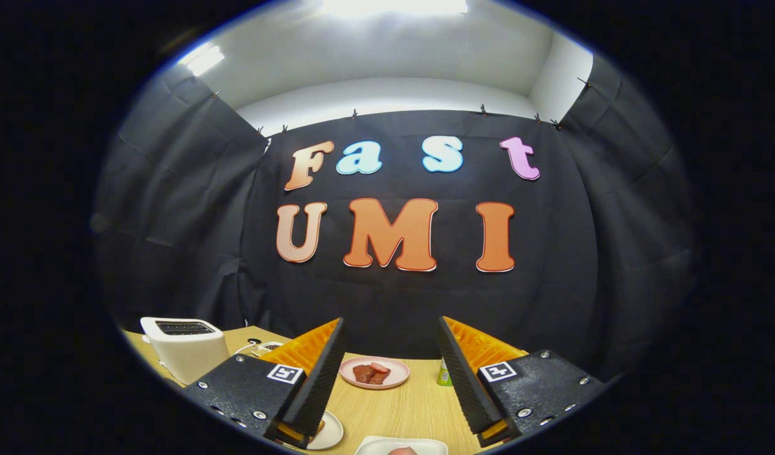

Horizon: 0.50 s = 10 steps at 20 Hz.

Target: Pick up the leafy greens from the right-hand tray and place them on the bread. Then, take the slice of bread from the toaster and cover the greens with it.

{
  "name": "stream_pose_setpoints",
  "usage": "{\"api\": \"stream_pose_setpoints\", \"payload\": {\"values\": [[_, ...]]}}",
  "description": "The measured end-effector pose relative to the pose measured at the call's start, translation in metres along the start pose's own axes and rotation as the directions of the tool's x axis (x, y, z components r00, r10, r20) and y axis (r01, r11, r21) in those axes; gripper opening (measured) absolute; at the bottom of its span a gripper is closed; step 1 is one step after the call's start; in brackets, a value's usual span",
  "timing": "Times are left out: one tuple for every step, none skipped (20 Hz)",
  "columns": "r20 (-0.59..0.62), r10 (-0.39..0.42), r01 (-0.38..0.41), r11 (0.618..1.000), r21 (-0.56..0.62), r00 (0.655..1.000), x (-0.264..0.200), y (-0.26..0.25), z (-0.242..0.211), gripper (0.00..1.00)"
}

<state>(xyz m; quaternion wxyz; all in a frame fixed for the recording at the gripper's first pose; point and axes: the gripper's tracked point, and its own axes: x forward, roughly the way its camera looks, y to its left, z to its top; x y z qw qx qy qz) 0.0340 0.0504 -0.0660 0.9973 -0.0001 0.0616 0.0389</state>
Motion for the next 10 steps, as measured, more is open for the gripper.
{"api": "stream_pose_setpoints", "payload": {"values": [[0.000, -0.013, 0.013, 1.000, -0.006, 1.000, 0.0005, -0.0028, -0.0007, 0.87], [0.000, -0.020, 0.020, 1.000, -0.007, 1.000, 0.0006, -0.0027, -0.0002, 0.89], [0.002, -0.015, 0.015, 1.000, -0.002, 1.000, -0.0005, 0.0000, -0.0001, 0.90], [0.000, -0.006, 0.006, 1.000, 0.004, 1.000, -0.0009, 0.0028, -0.0005, 0.90], [0.003, 0.001, -0.001, 1.000, 0.007, 1.000, -0.0018, 0.0030, 0.0008, 0.90], [0.006, 0.000, 0.000, 1.000, 0.005, 1.000, -0.0020, 0.0019, 0.0020, 0.91], [0.012, -0.003, 0.003, 1.000, 0.001, 1.000, -0.0023, 0.0004, 0.0029, 0.91], [0.016, -0.008, 0.008, 1.000, 0.000, 1.000, -0.0026, -0.0005, 0.0049, 0.91], [0.017, -0.007, 0.007, 1.000, 0.002, 1.000, -0.0028, -0.0001, 0.0045, 0.91], [0.015, -0.005, 0.005, 1.000, 0.006, 1.000, -0.0038, 0.0009, 0.0044, 0.91]]}}
